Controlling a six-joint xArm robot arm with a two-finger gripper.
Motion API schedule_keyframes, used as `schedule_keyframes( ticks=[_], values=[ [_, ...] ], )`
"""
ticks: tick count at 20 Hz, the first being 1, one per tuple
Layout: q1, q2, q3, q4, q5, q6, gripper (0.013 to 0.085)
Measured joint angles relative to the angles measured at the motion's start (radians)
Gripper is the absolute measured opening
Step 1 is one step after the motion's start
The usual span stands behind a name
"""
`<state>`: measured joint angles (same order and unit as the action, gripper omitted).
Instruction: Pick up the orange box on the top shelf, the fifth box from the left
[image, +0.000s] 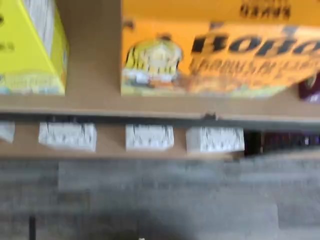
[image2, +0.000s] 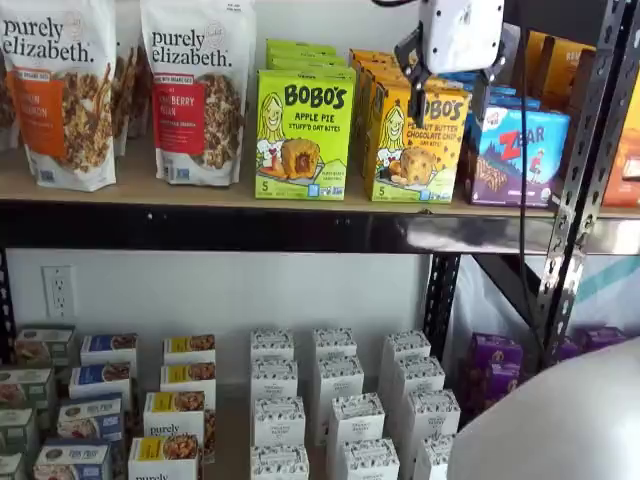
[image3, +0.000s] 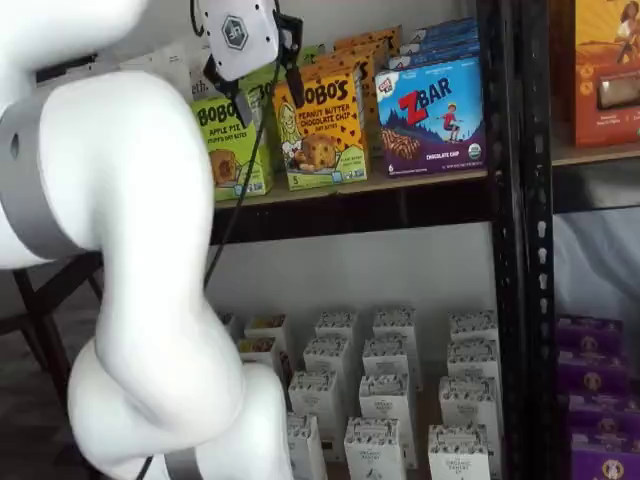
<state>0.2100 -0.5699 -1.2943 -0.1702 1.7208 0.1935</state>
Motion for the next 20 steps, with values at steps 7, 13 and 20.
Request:
schedule_keyframes(
  ticks=[7, 13, 20],
  values=[
    [-0.085, 0.024, -0.014, 0.073, -0.091, -0.064, 0.0850],
    [-0.134, 0.043, 0.007, 0.110, -0.203, -0.106, 0.0850],
    [-0.140, 0.049, 0.021, 0.099, -0.244, -0.108, 0.0850]
  ],
)
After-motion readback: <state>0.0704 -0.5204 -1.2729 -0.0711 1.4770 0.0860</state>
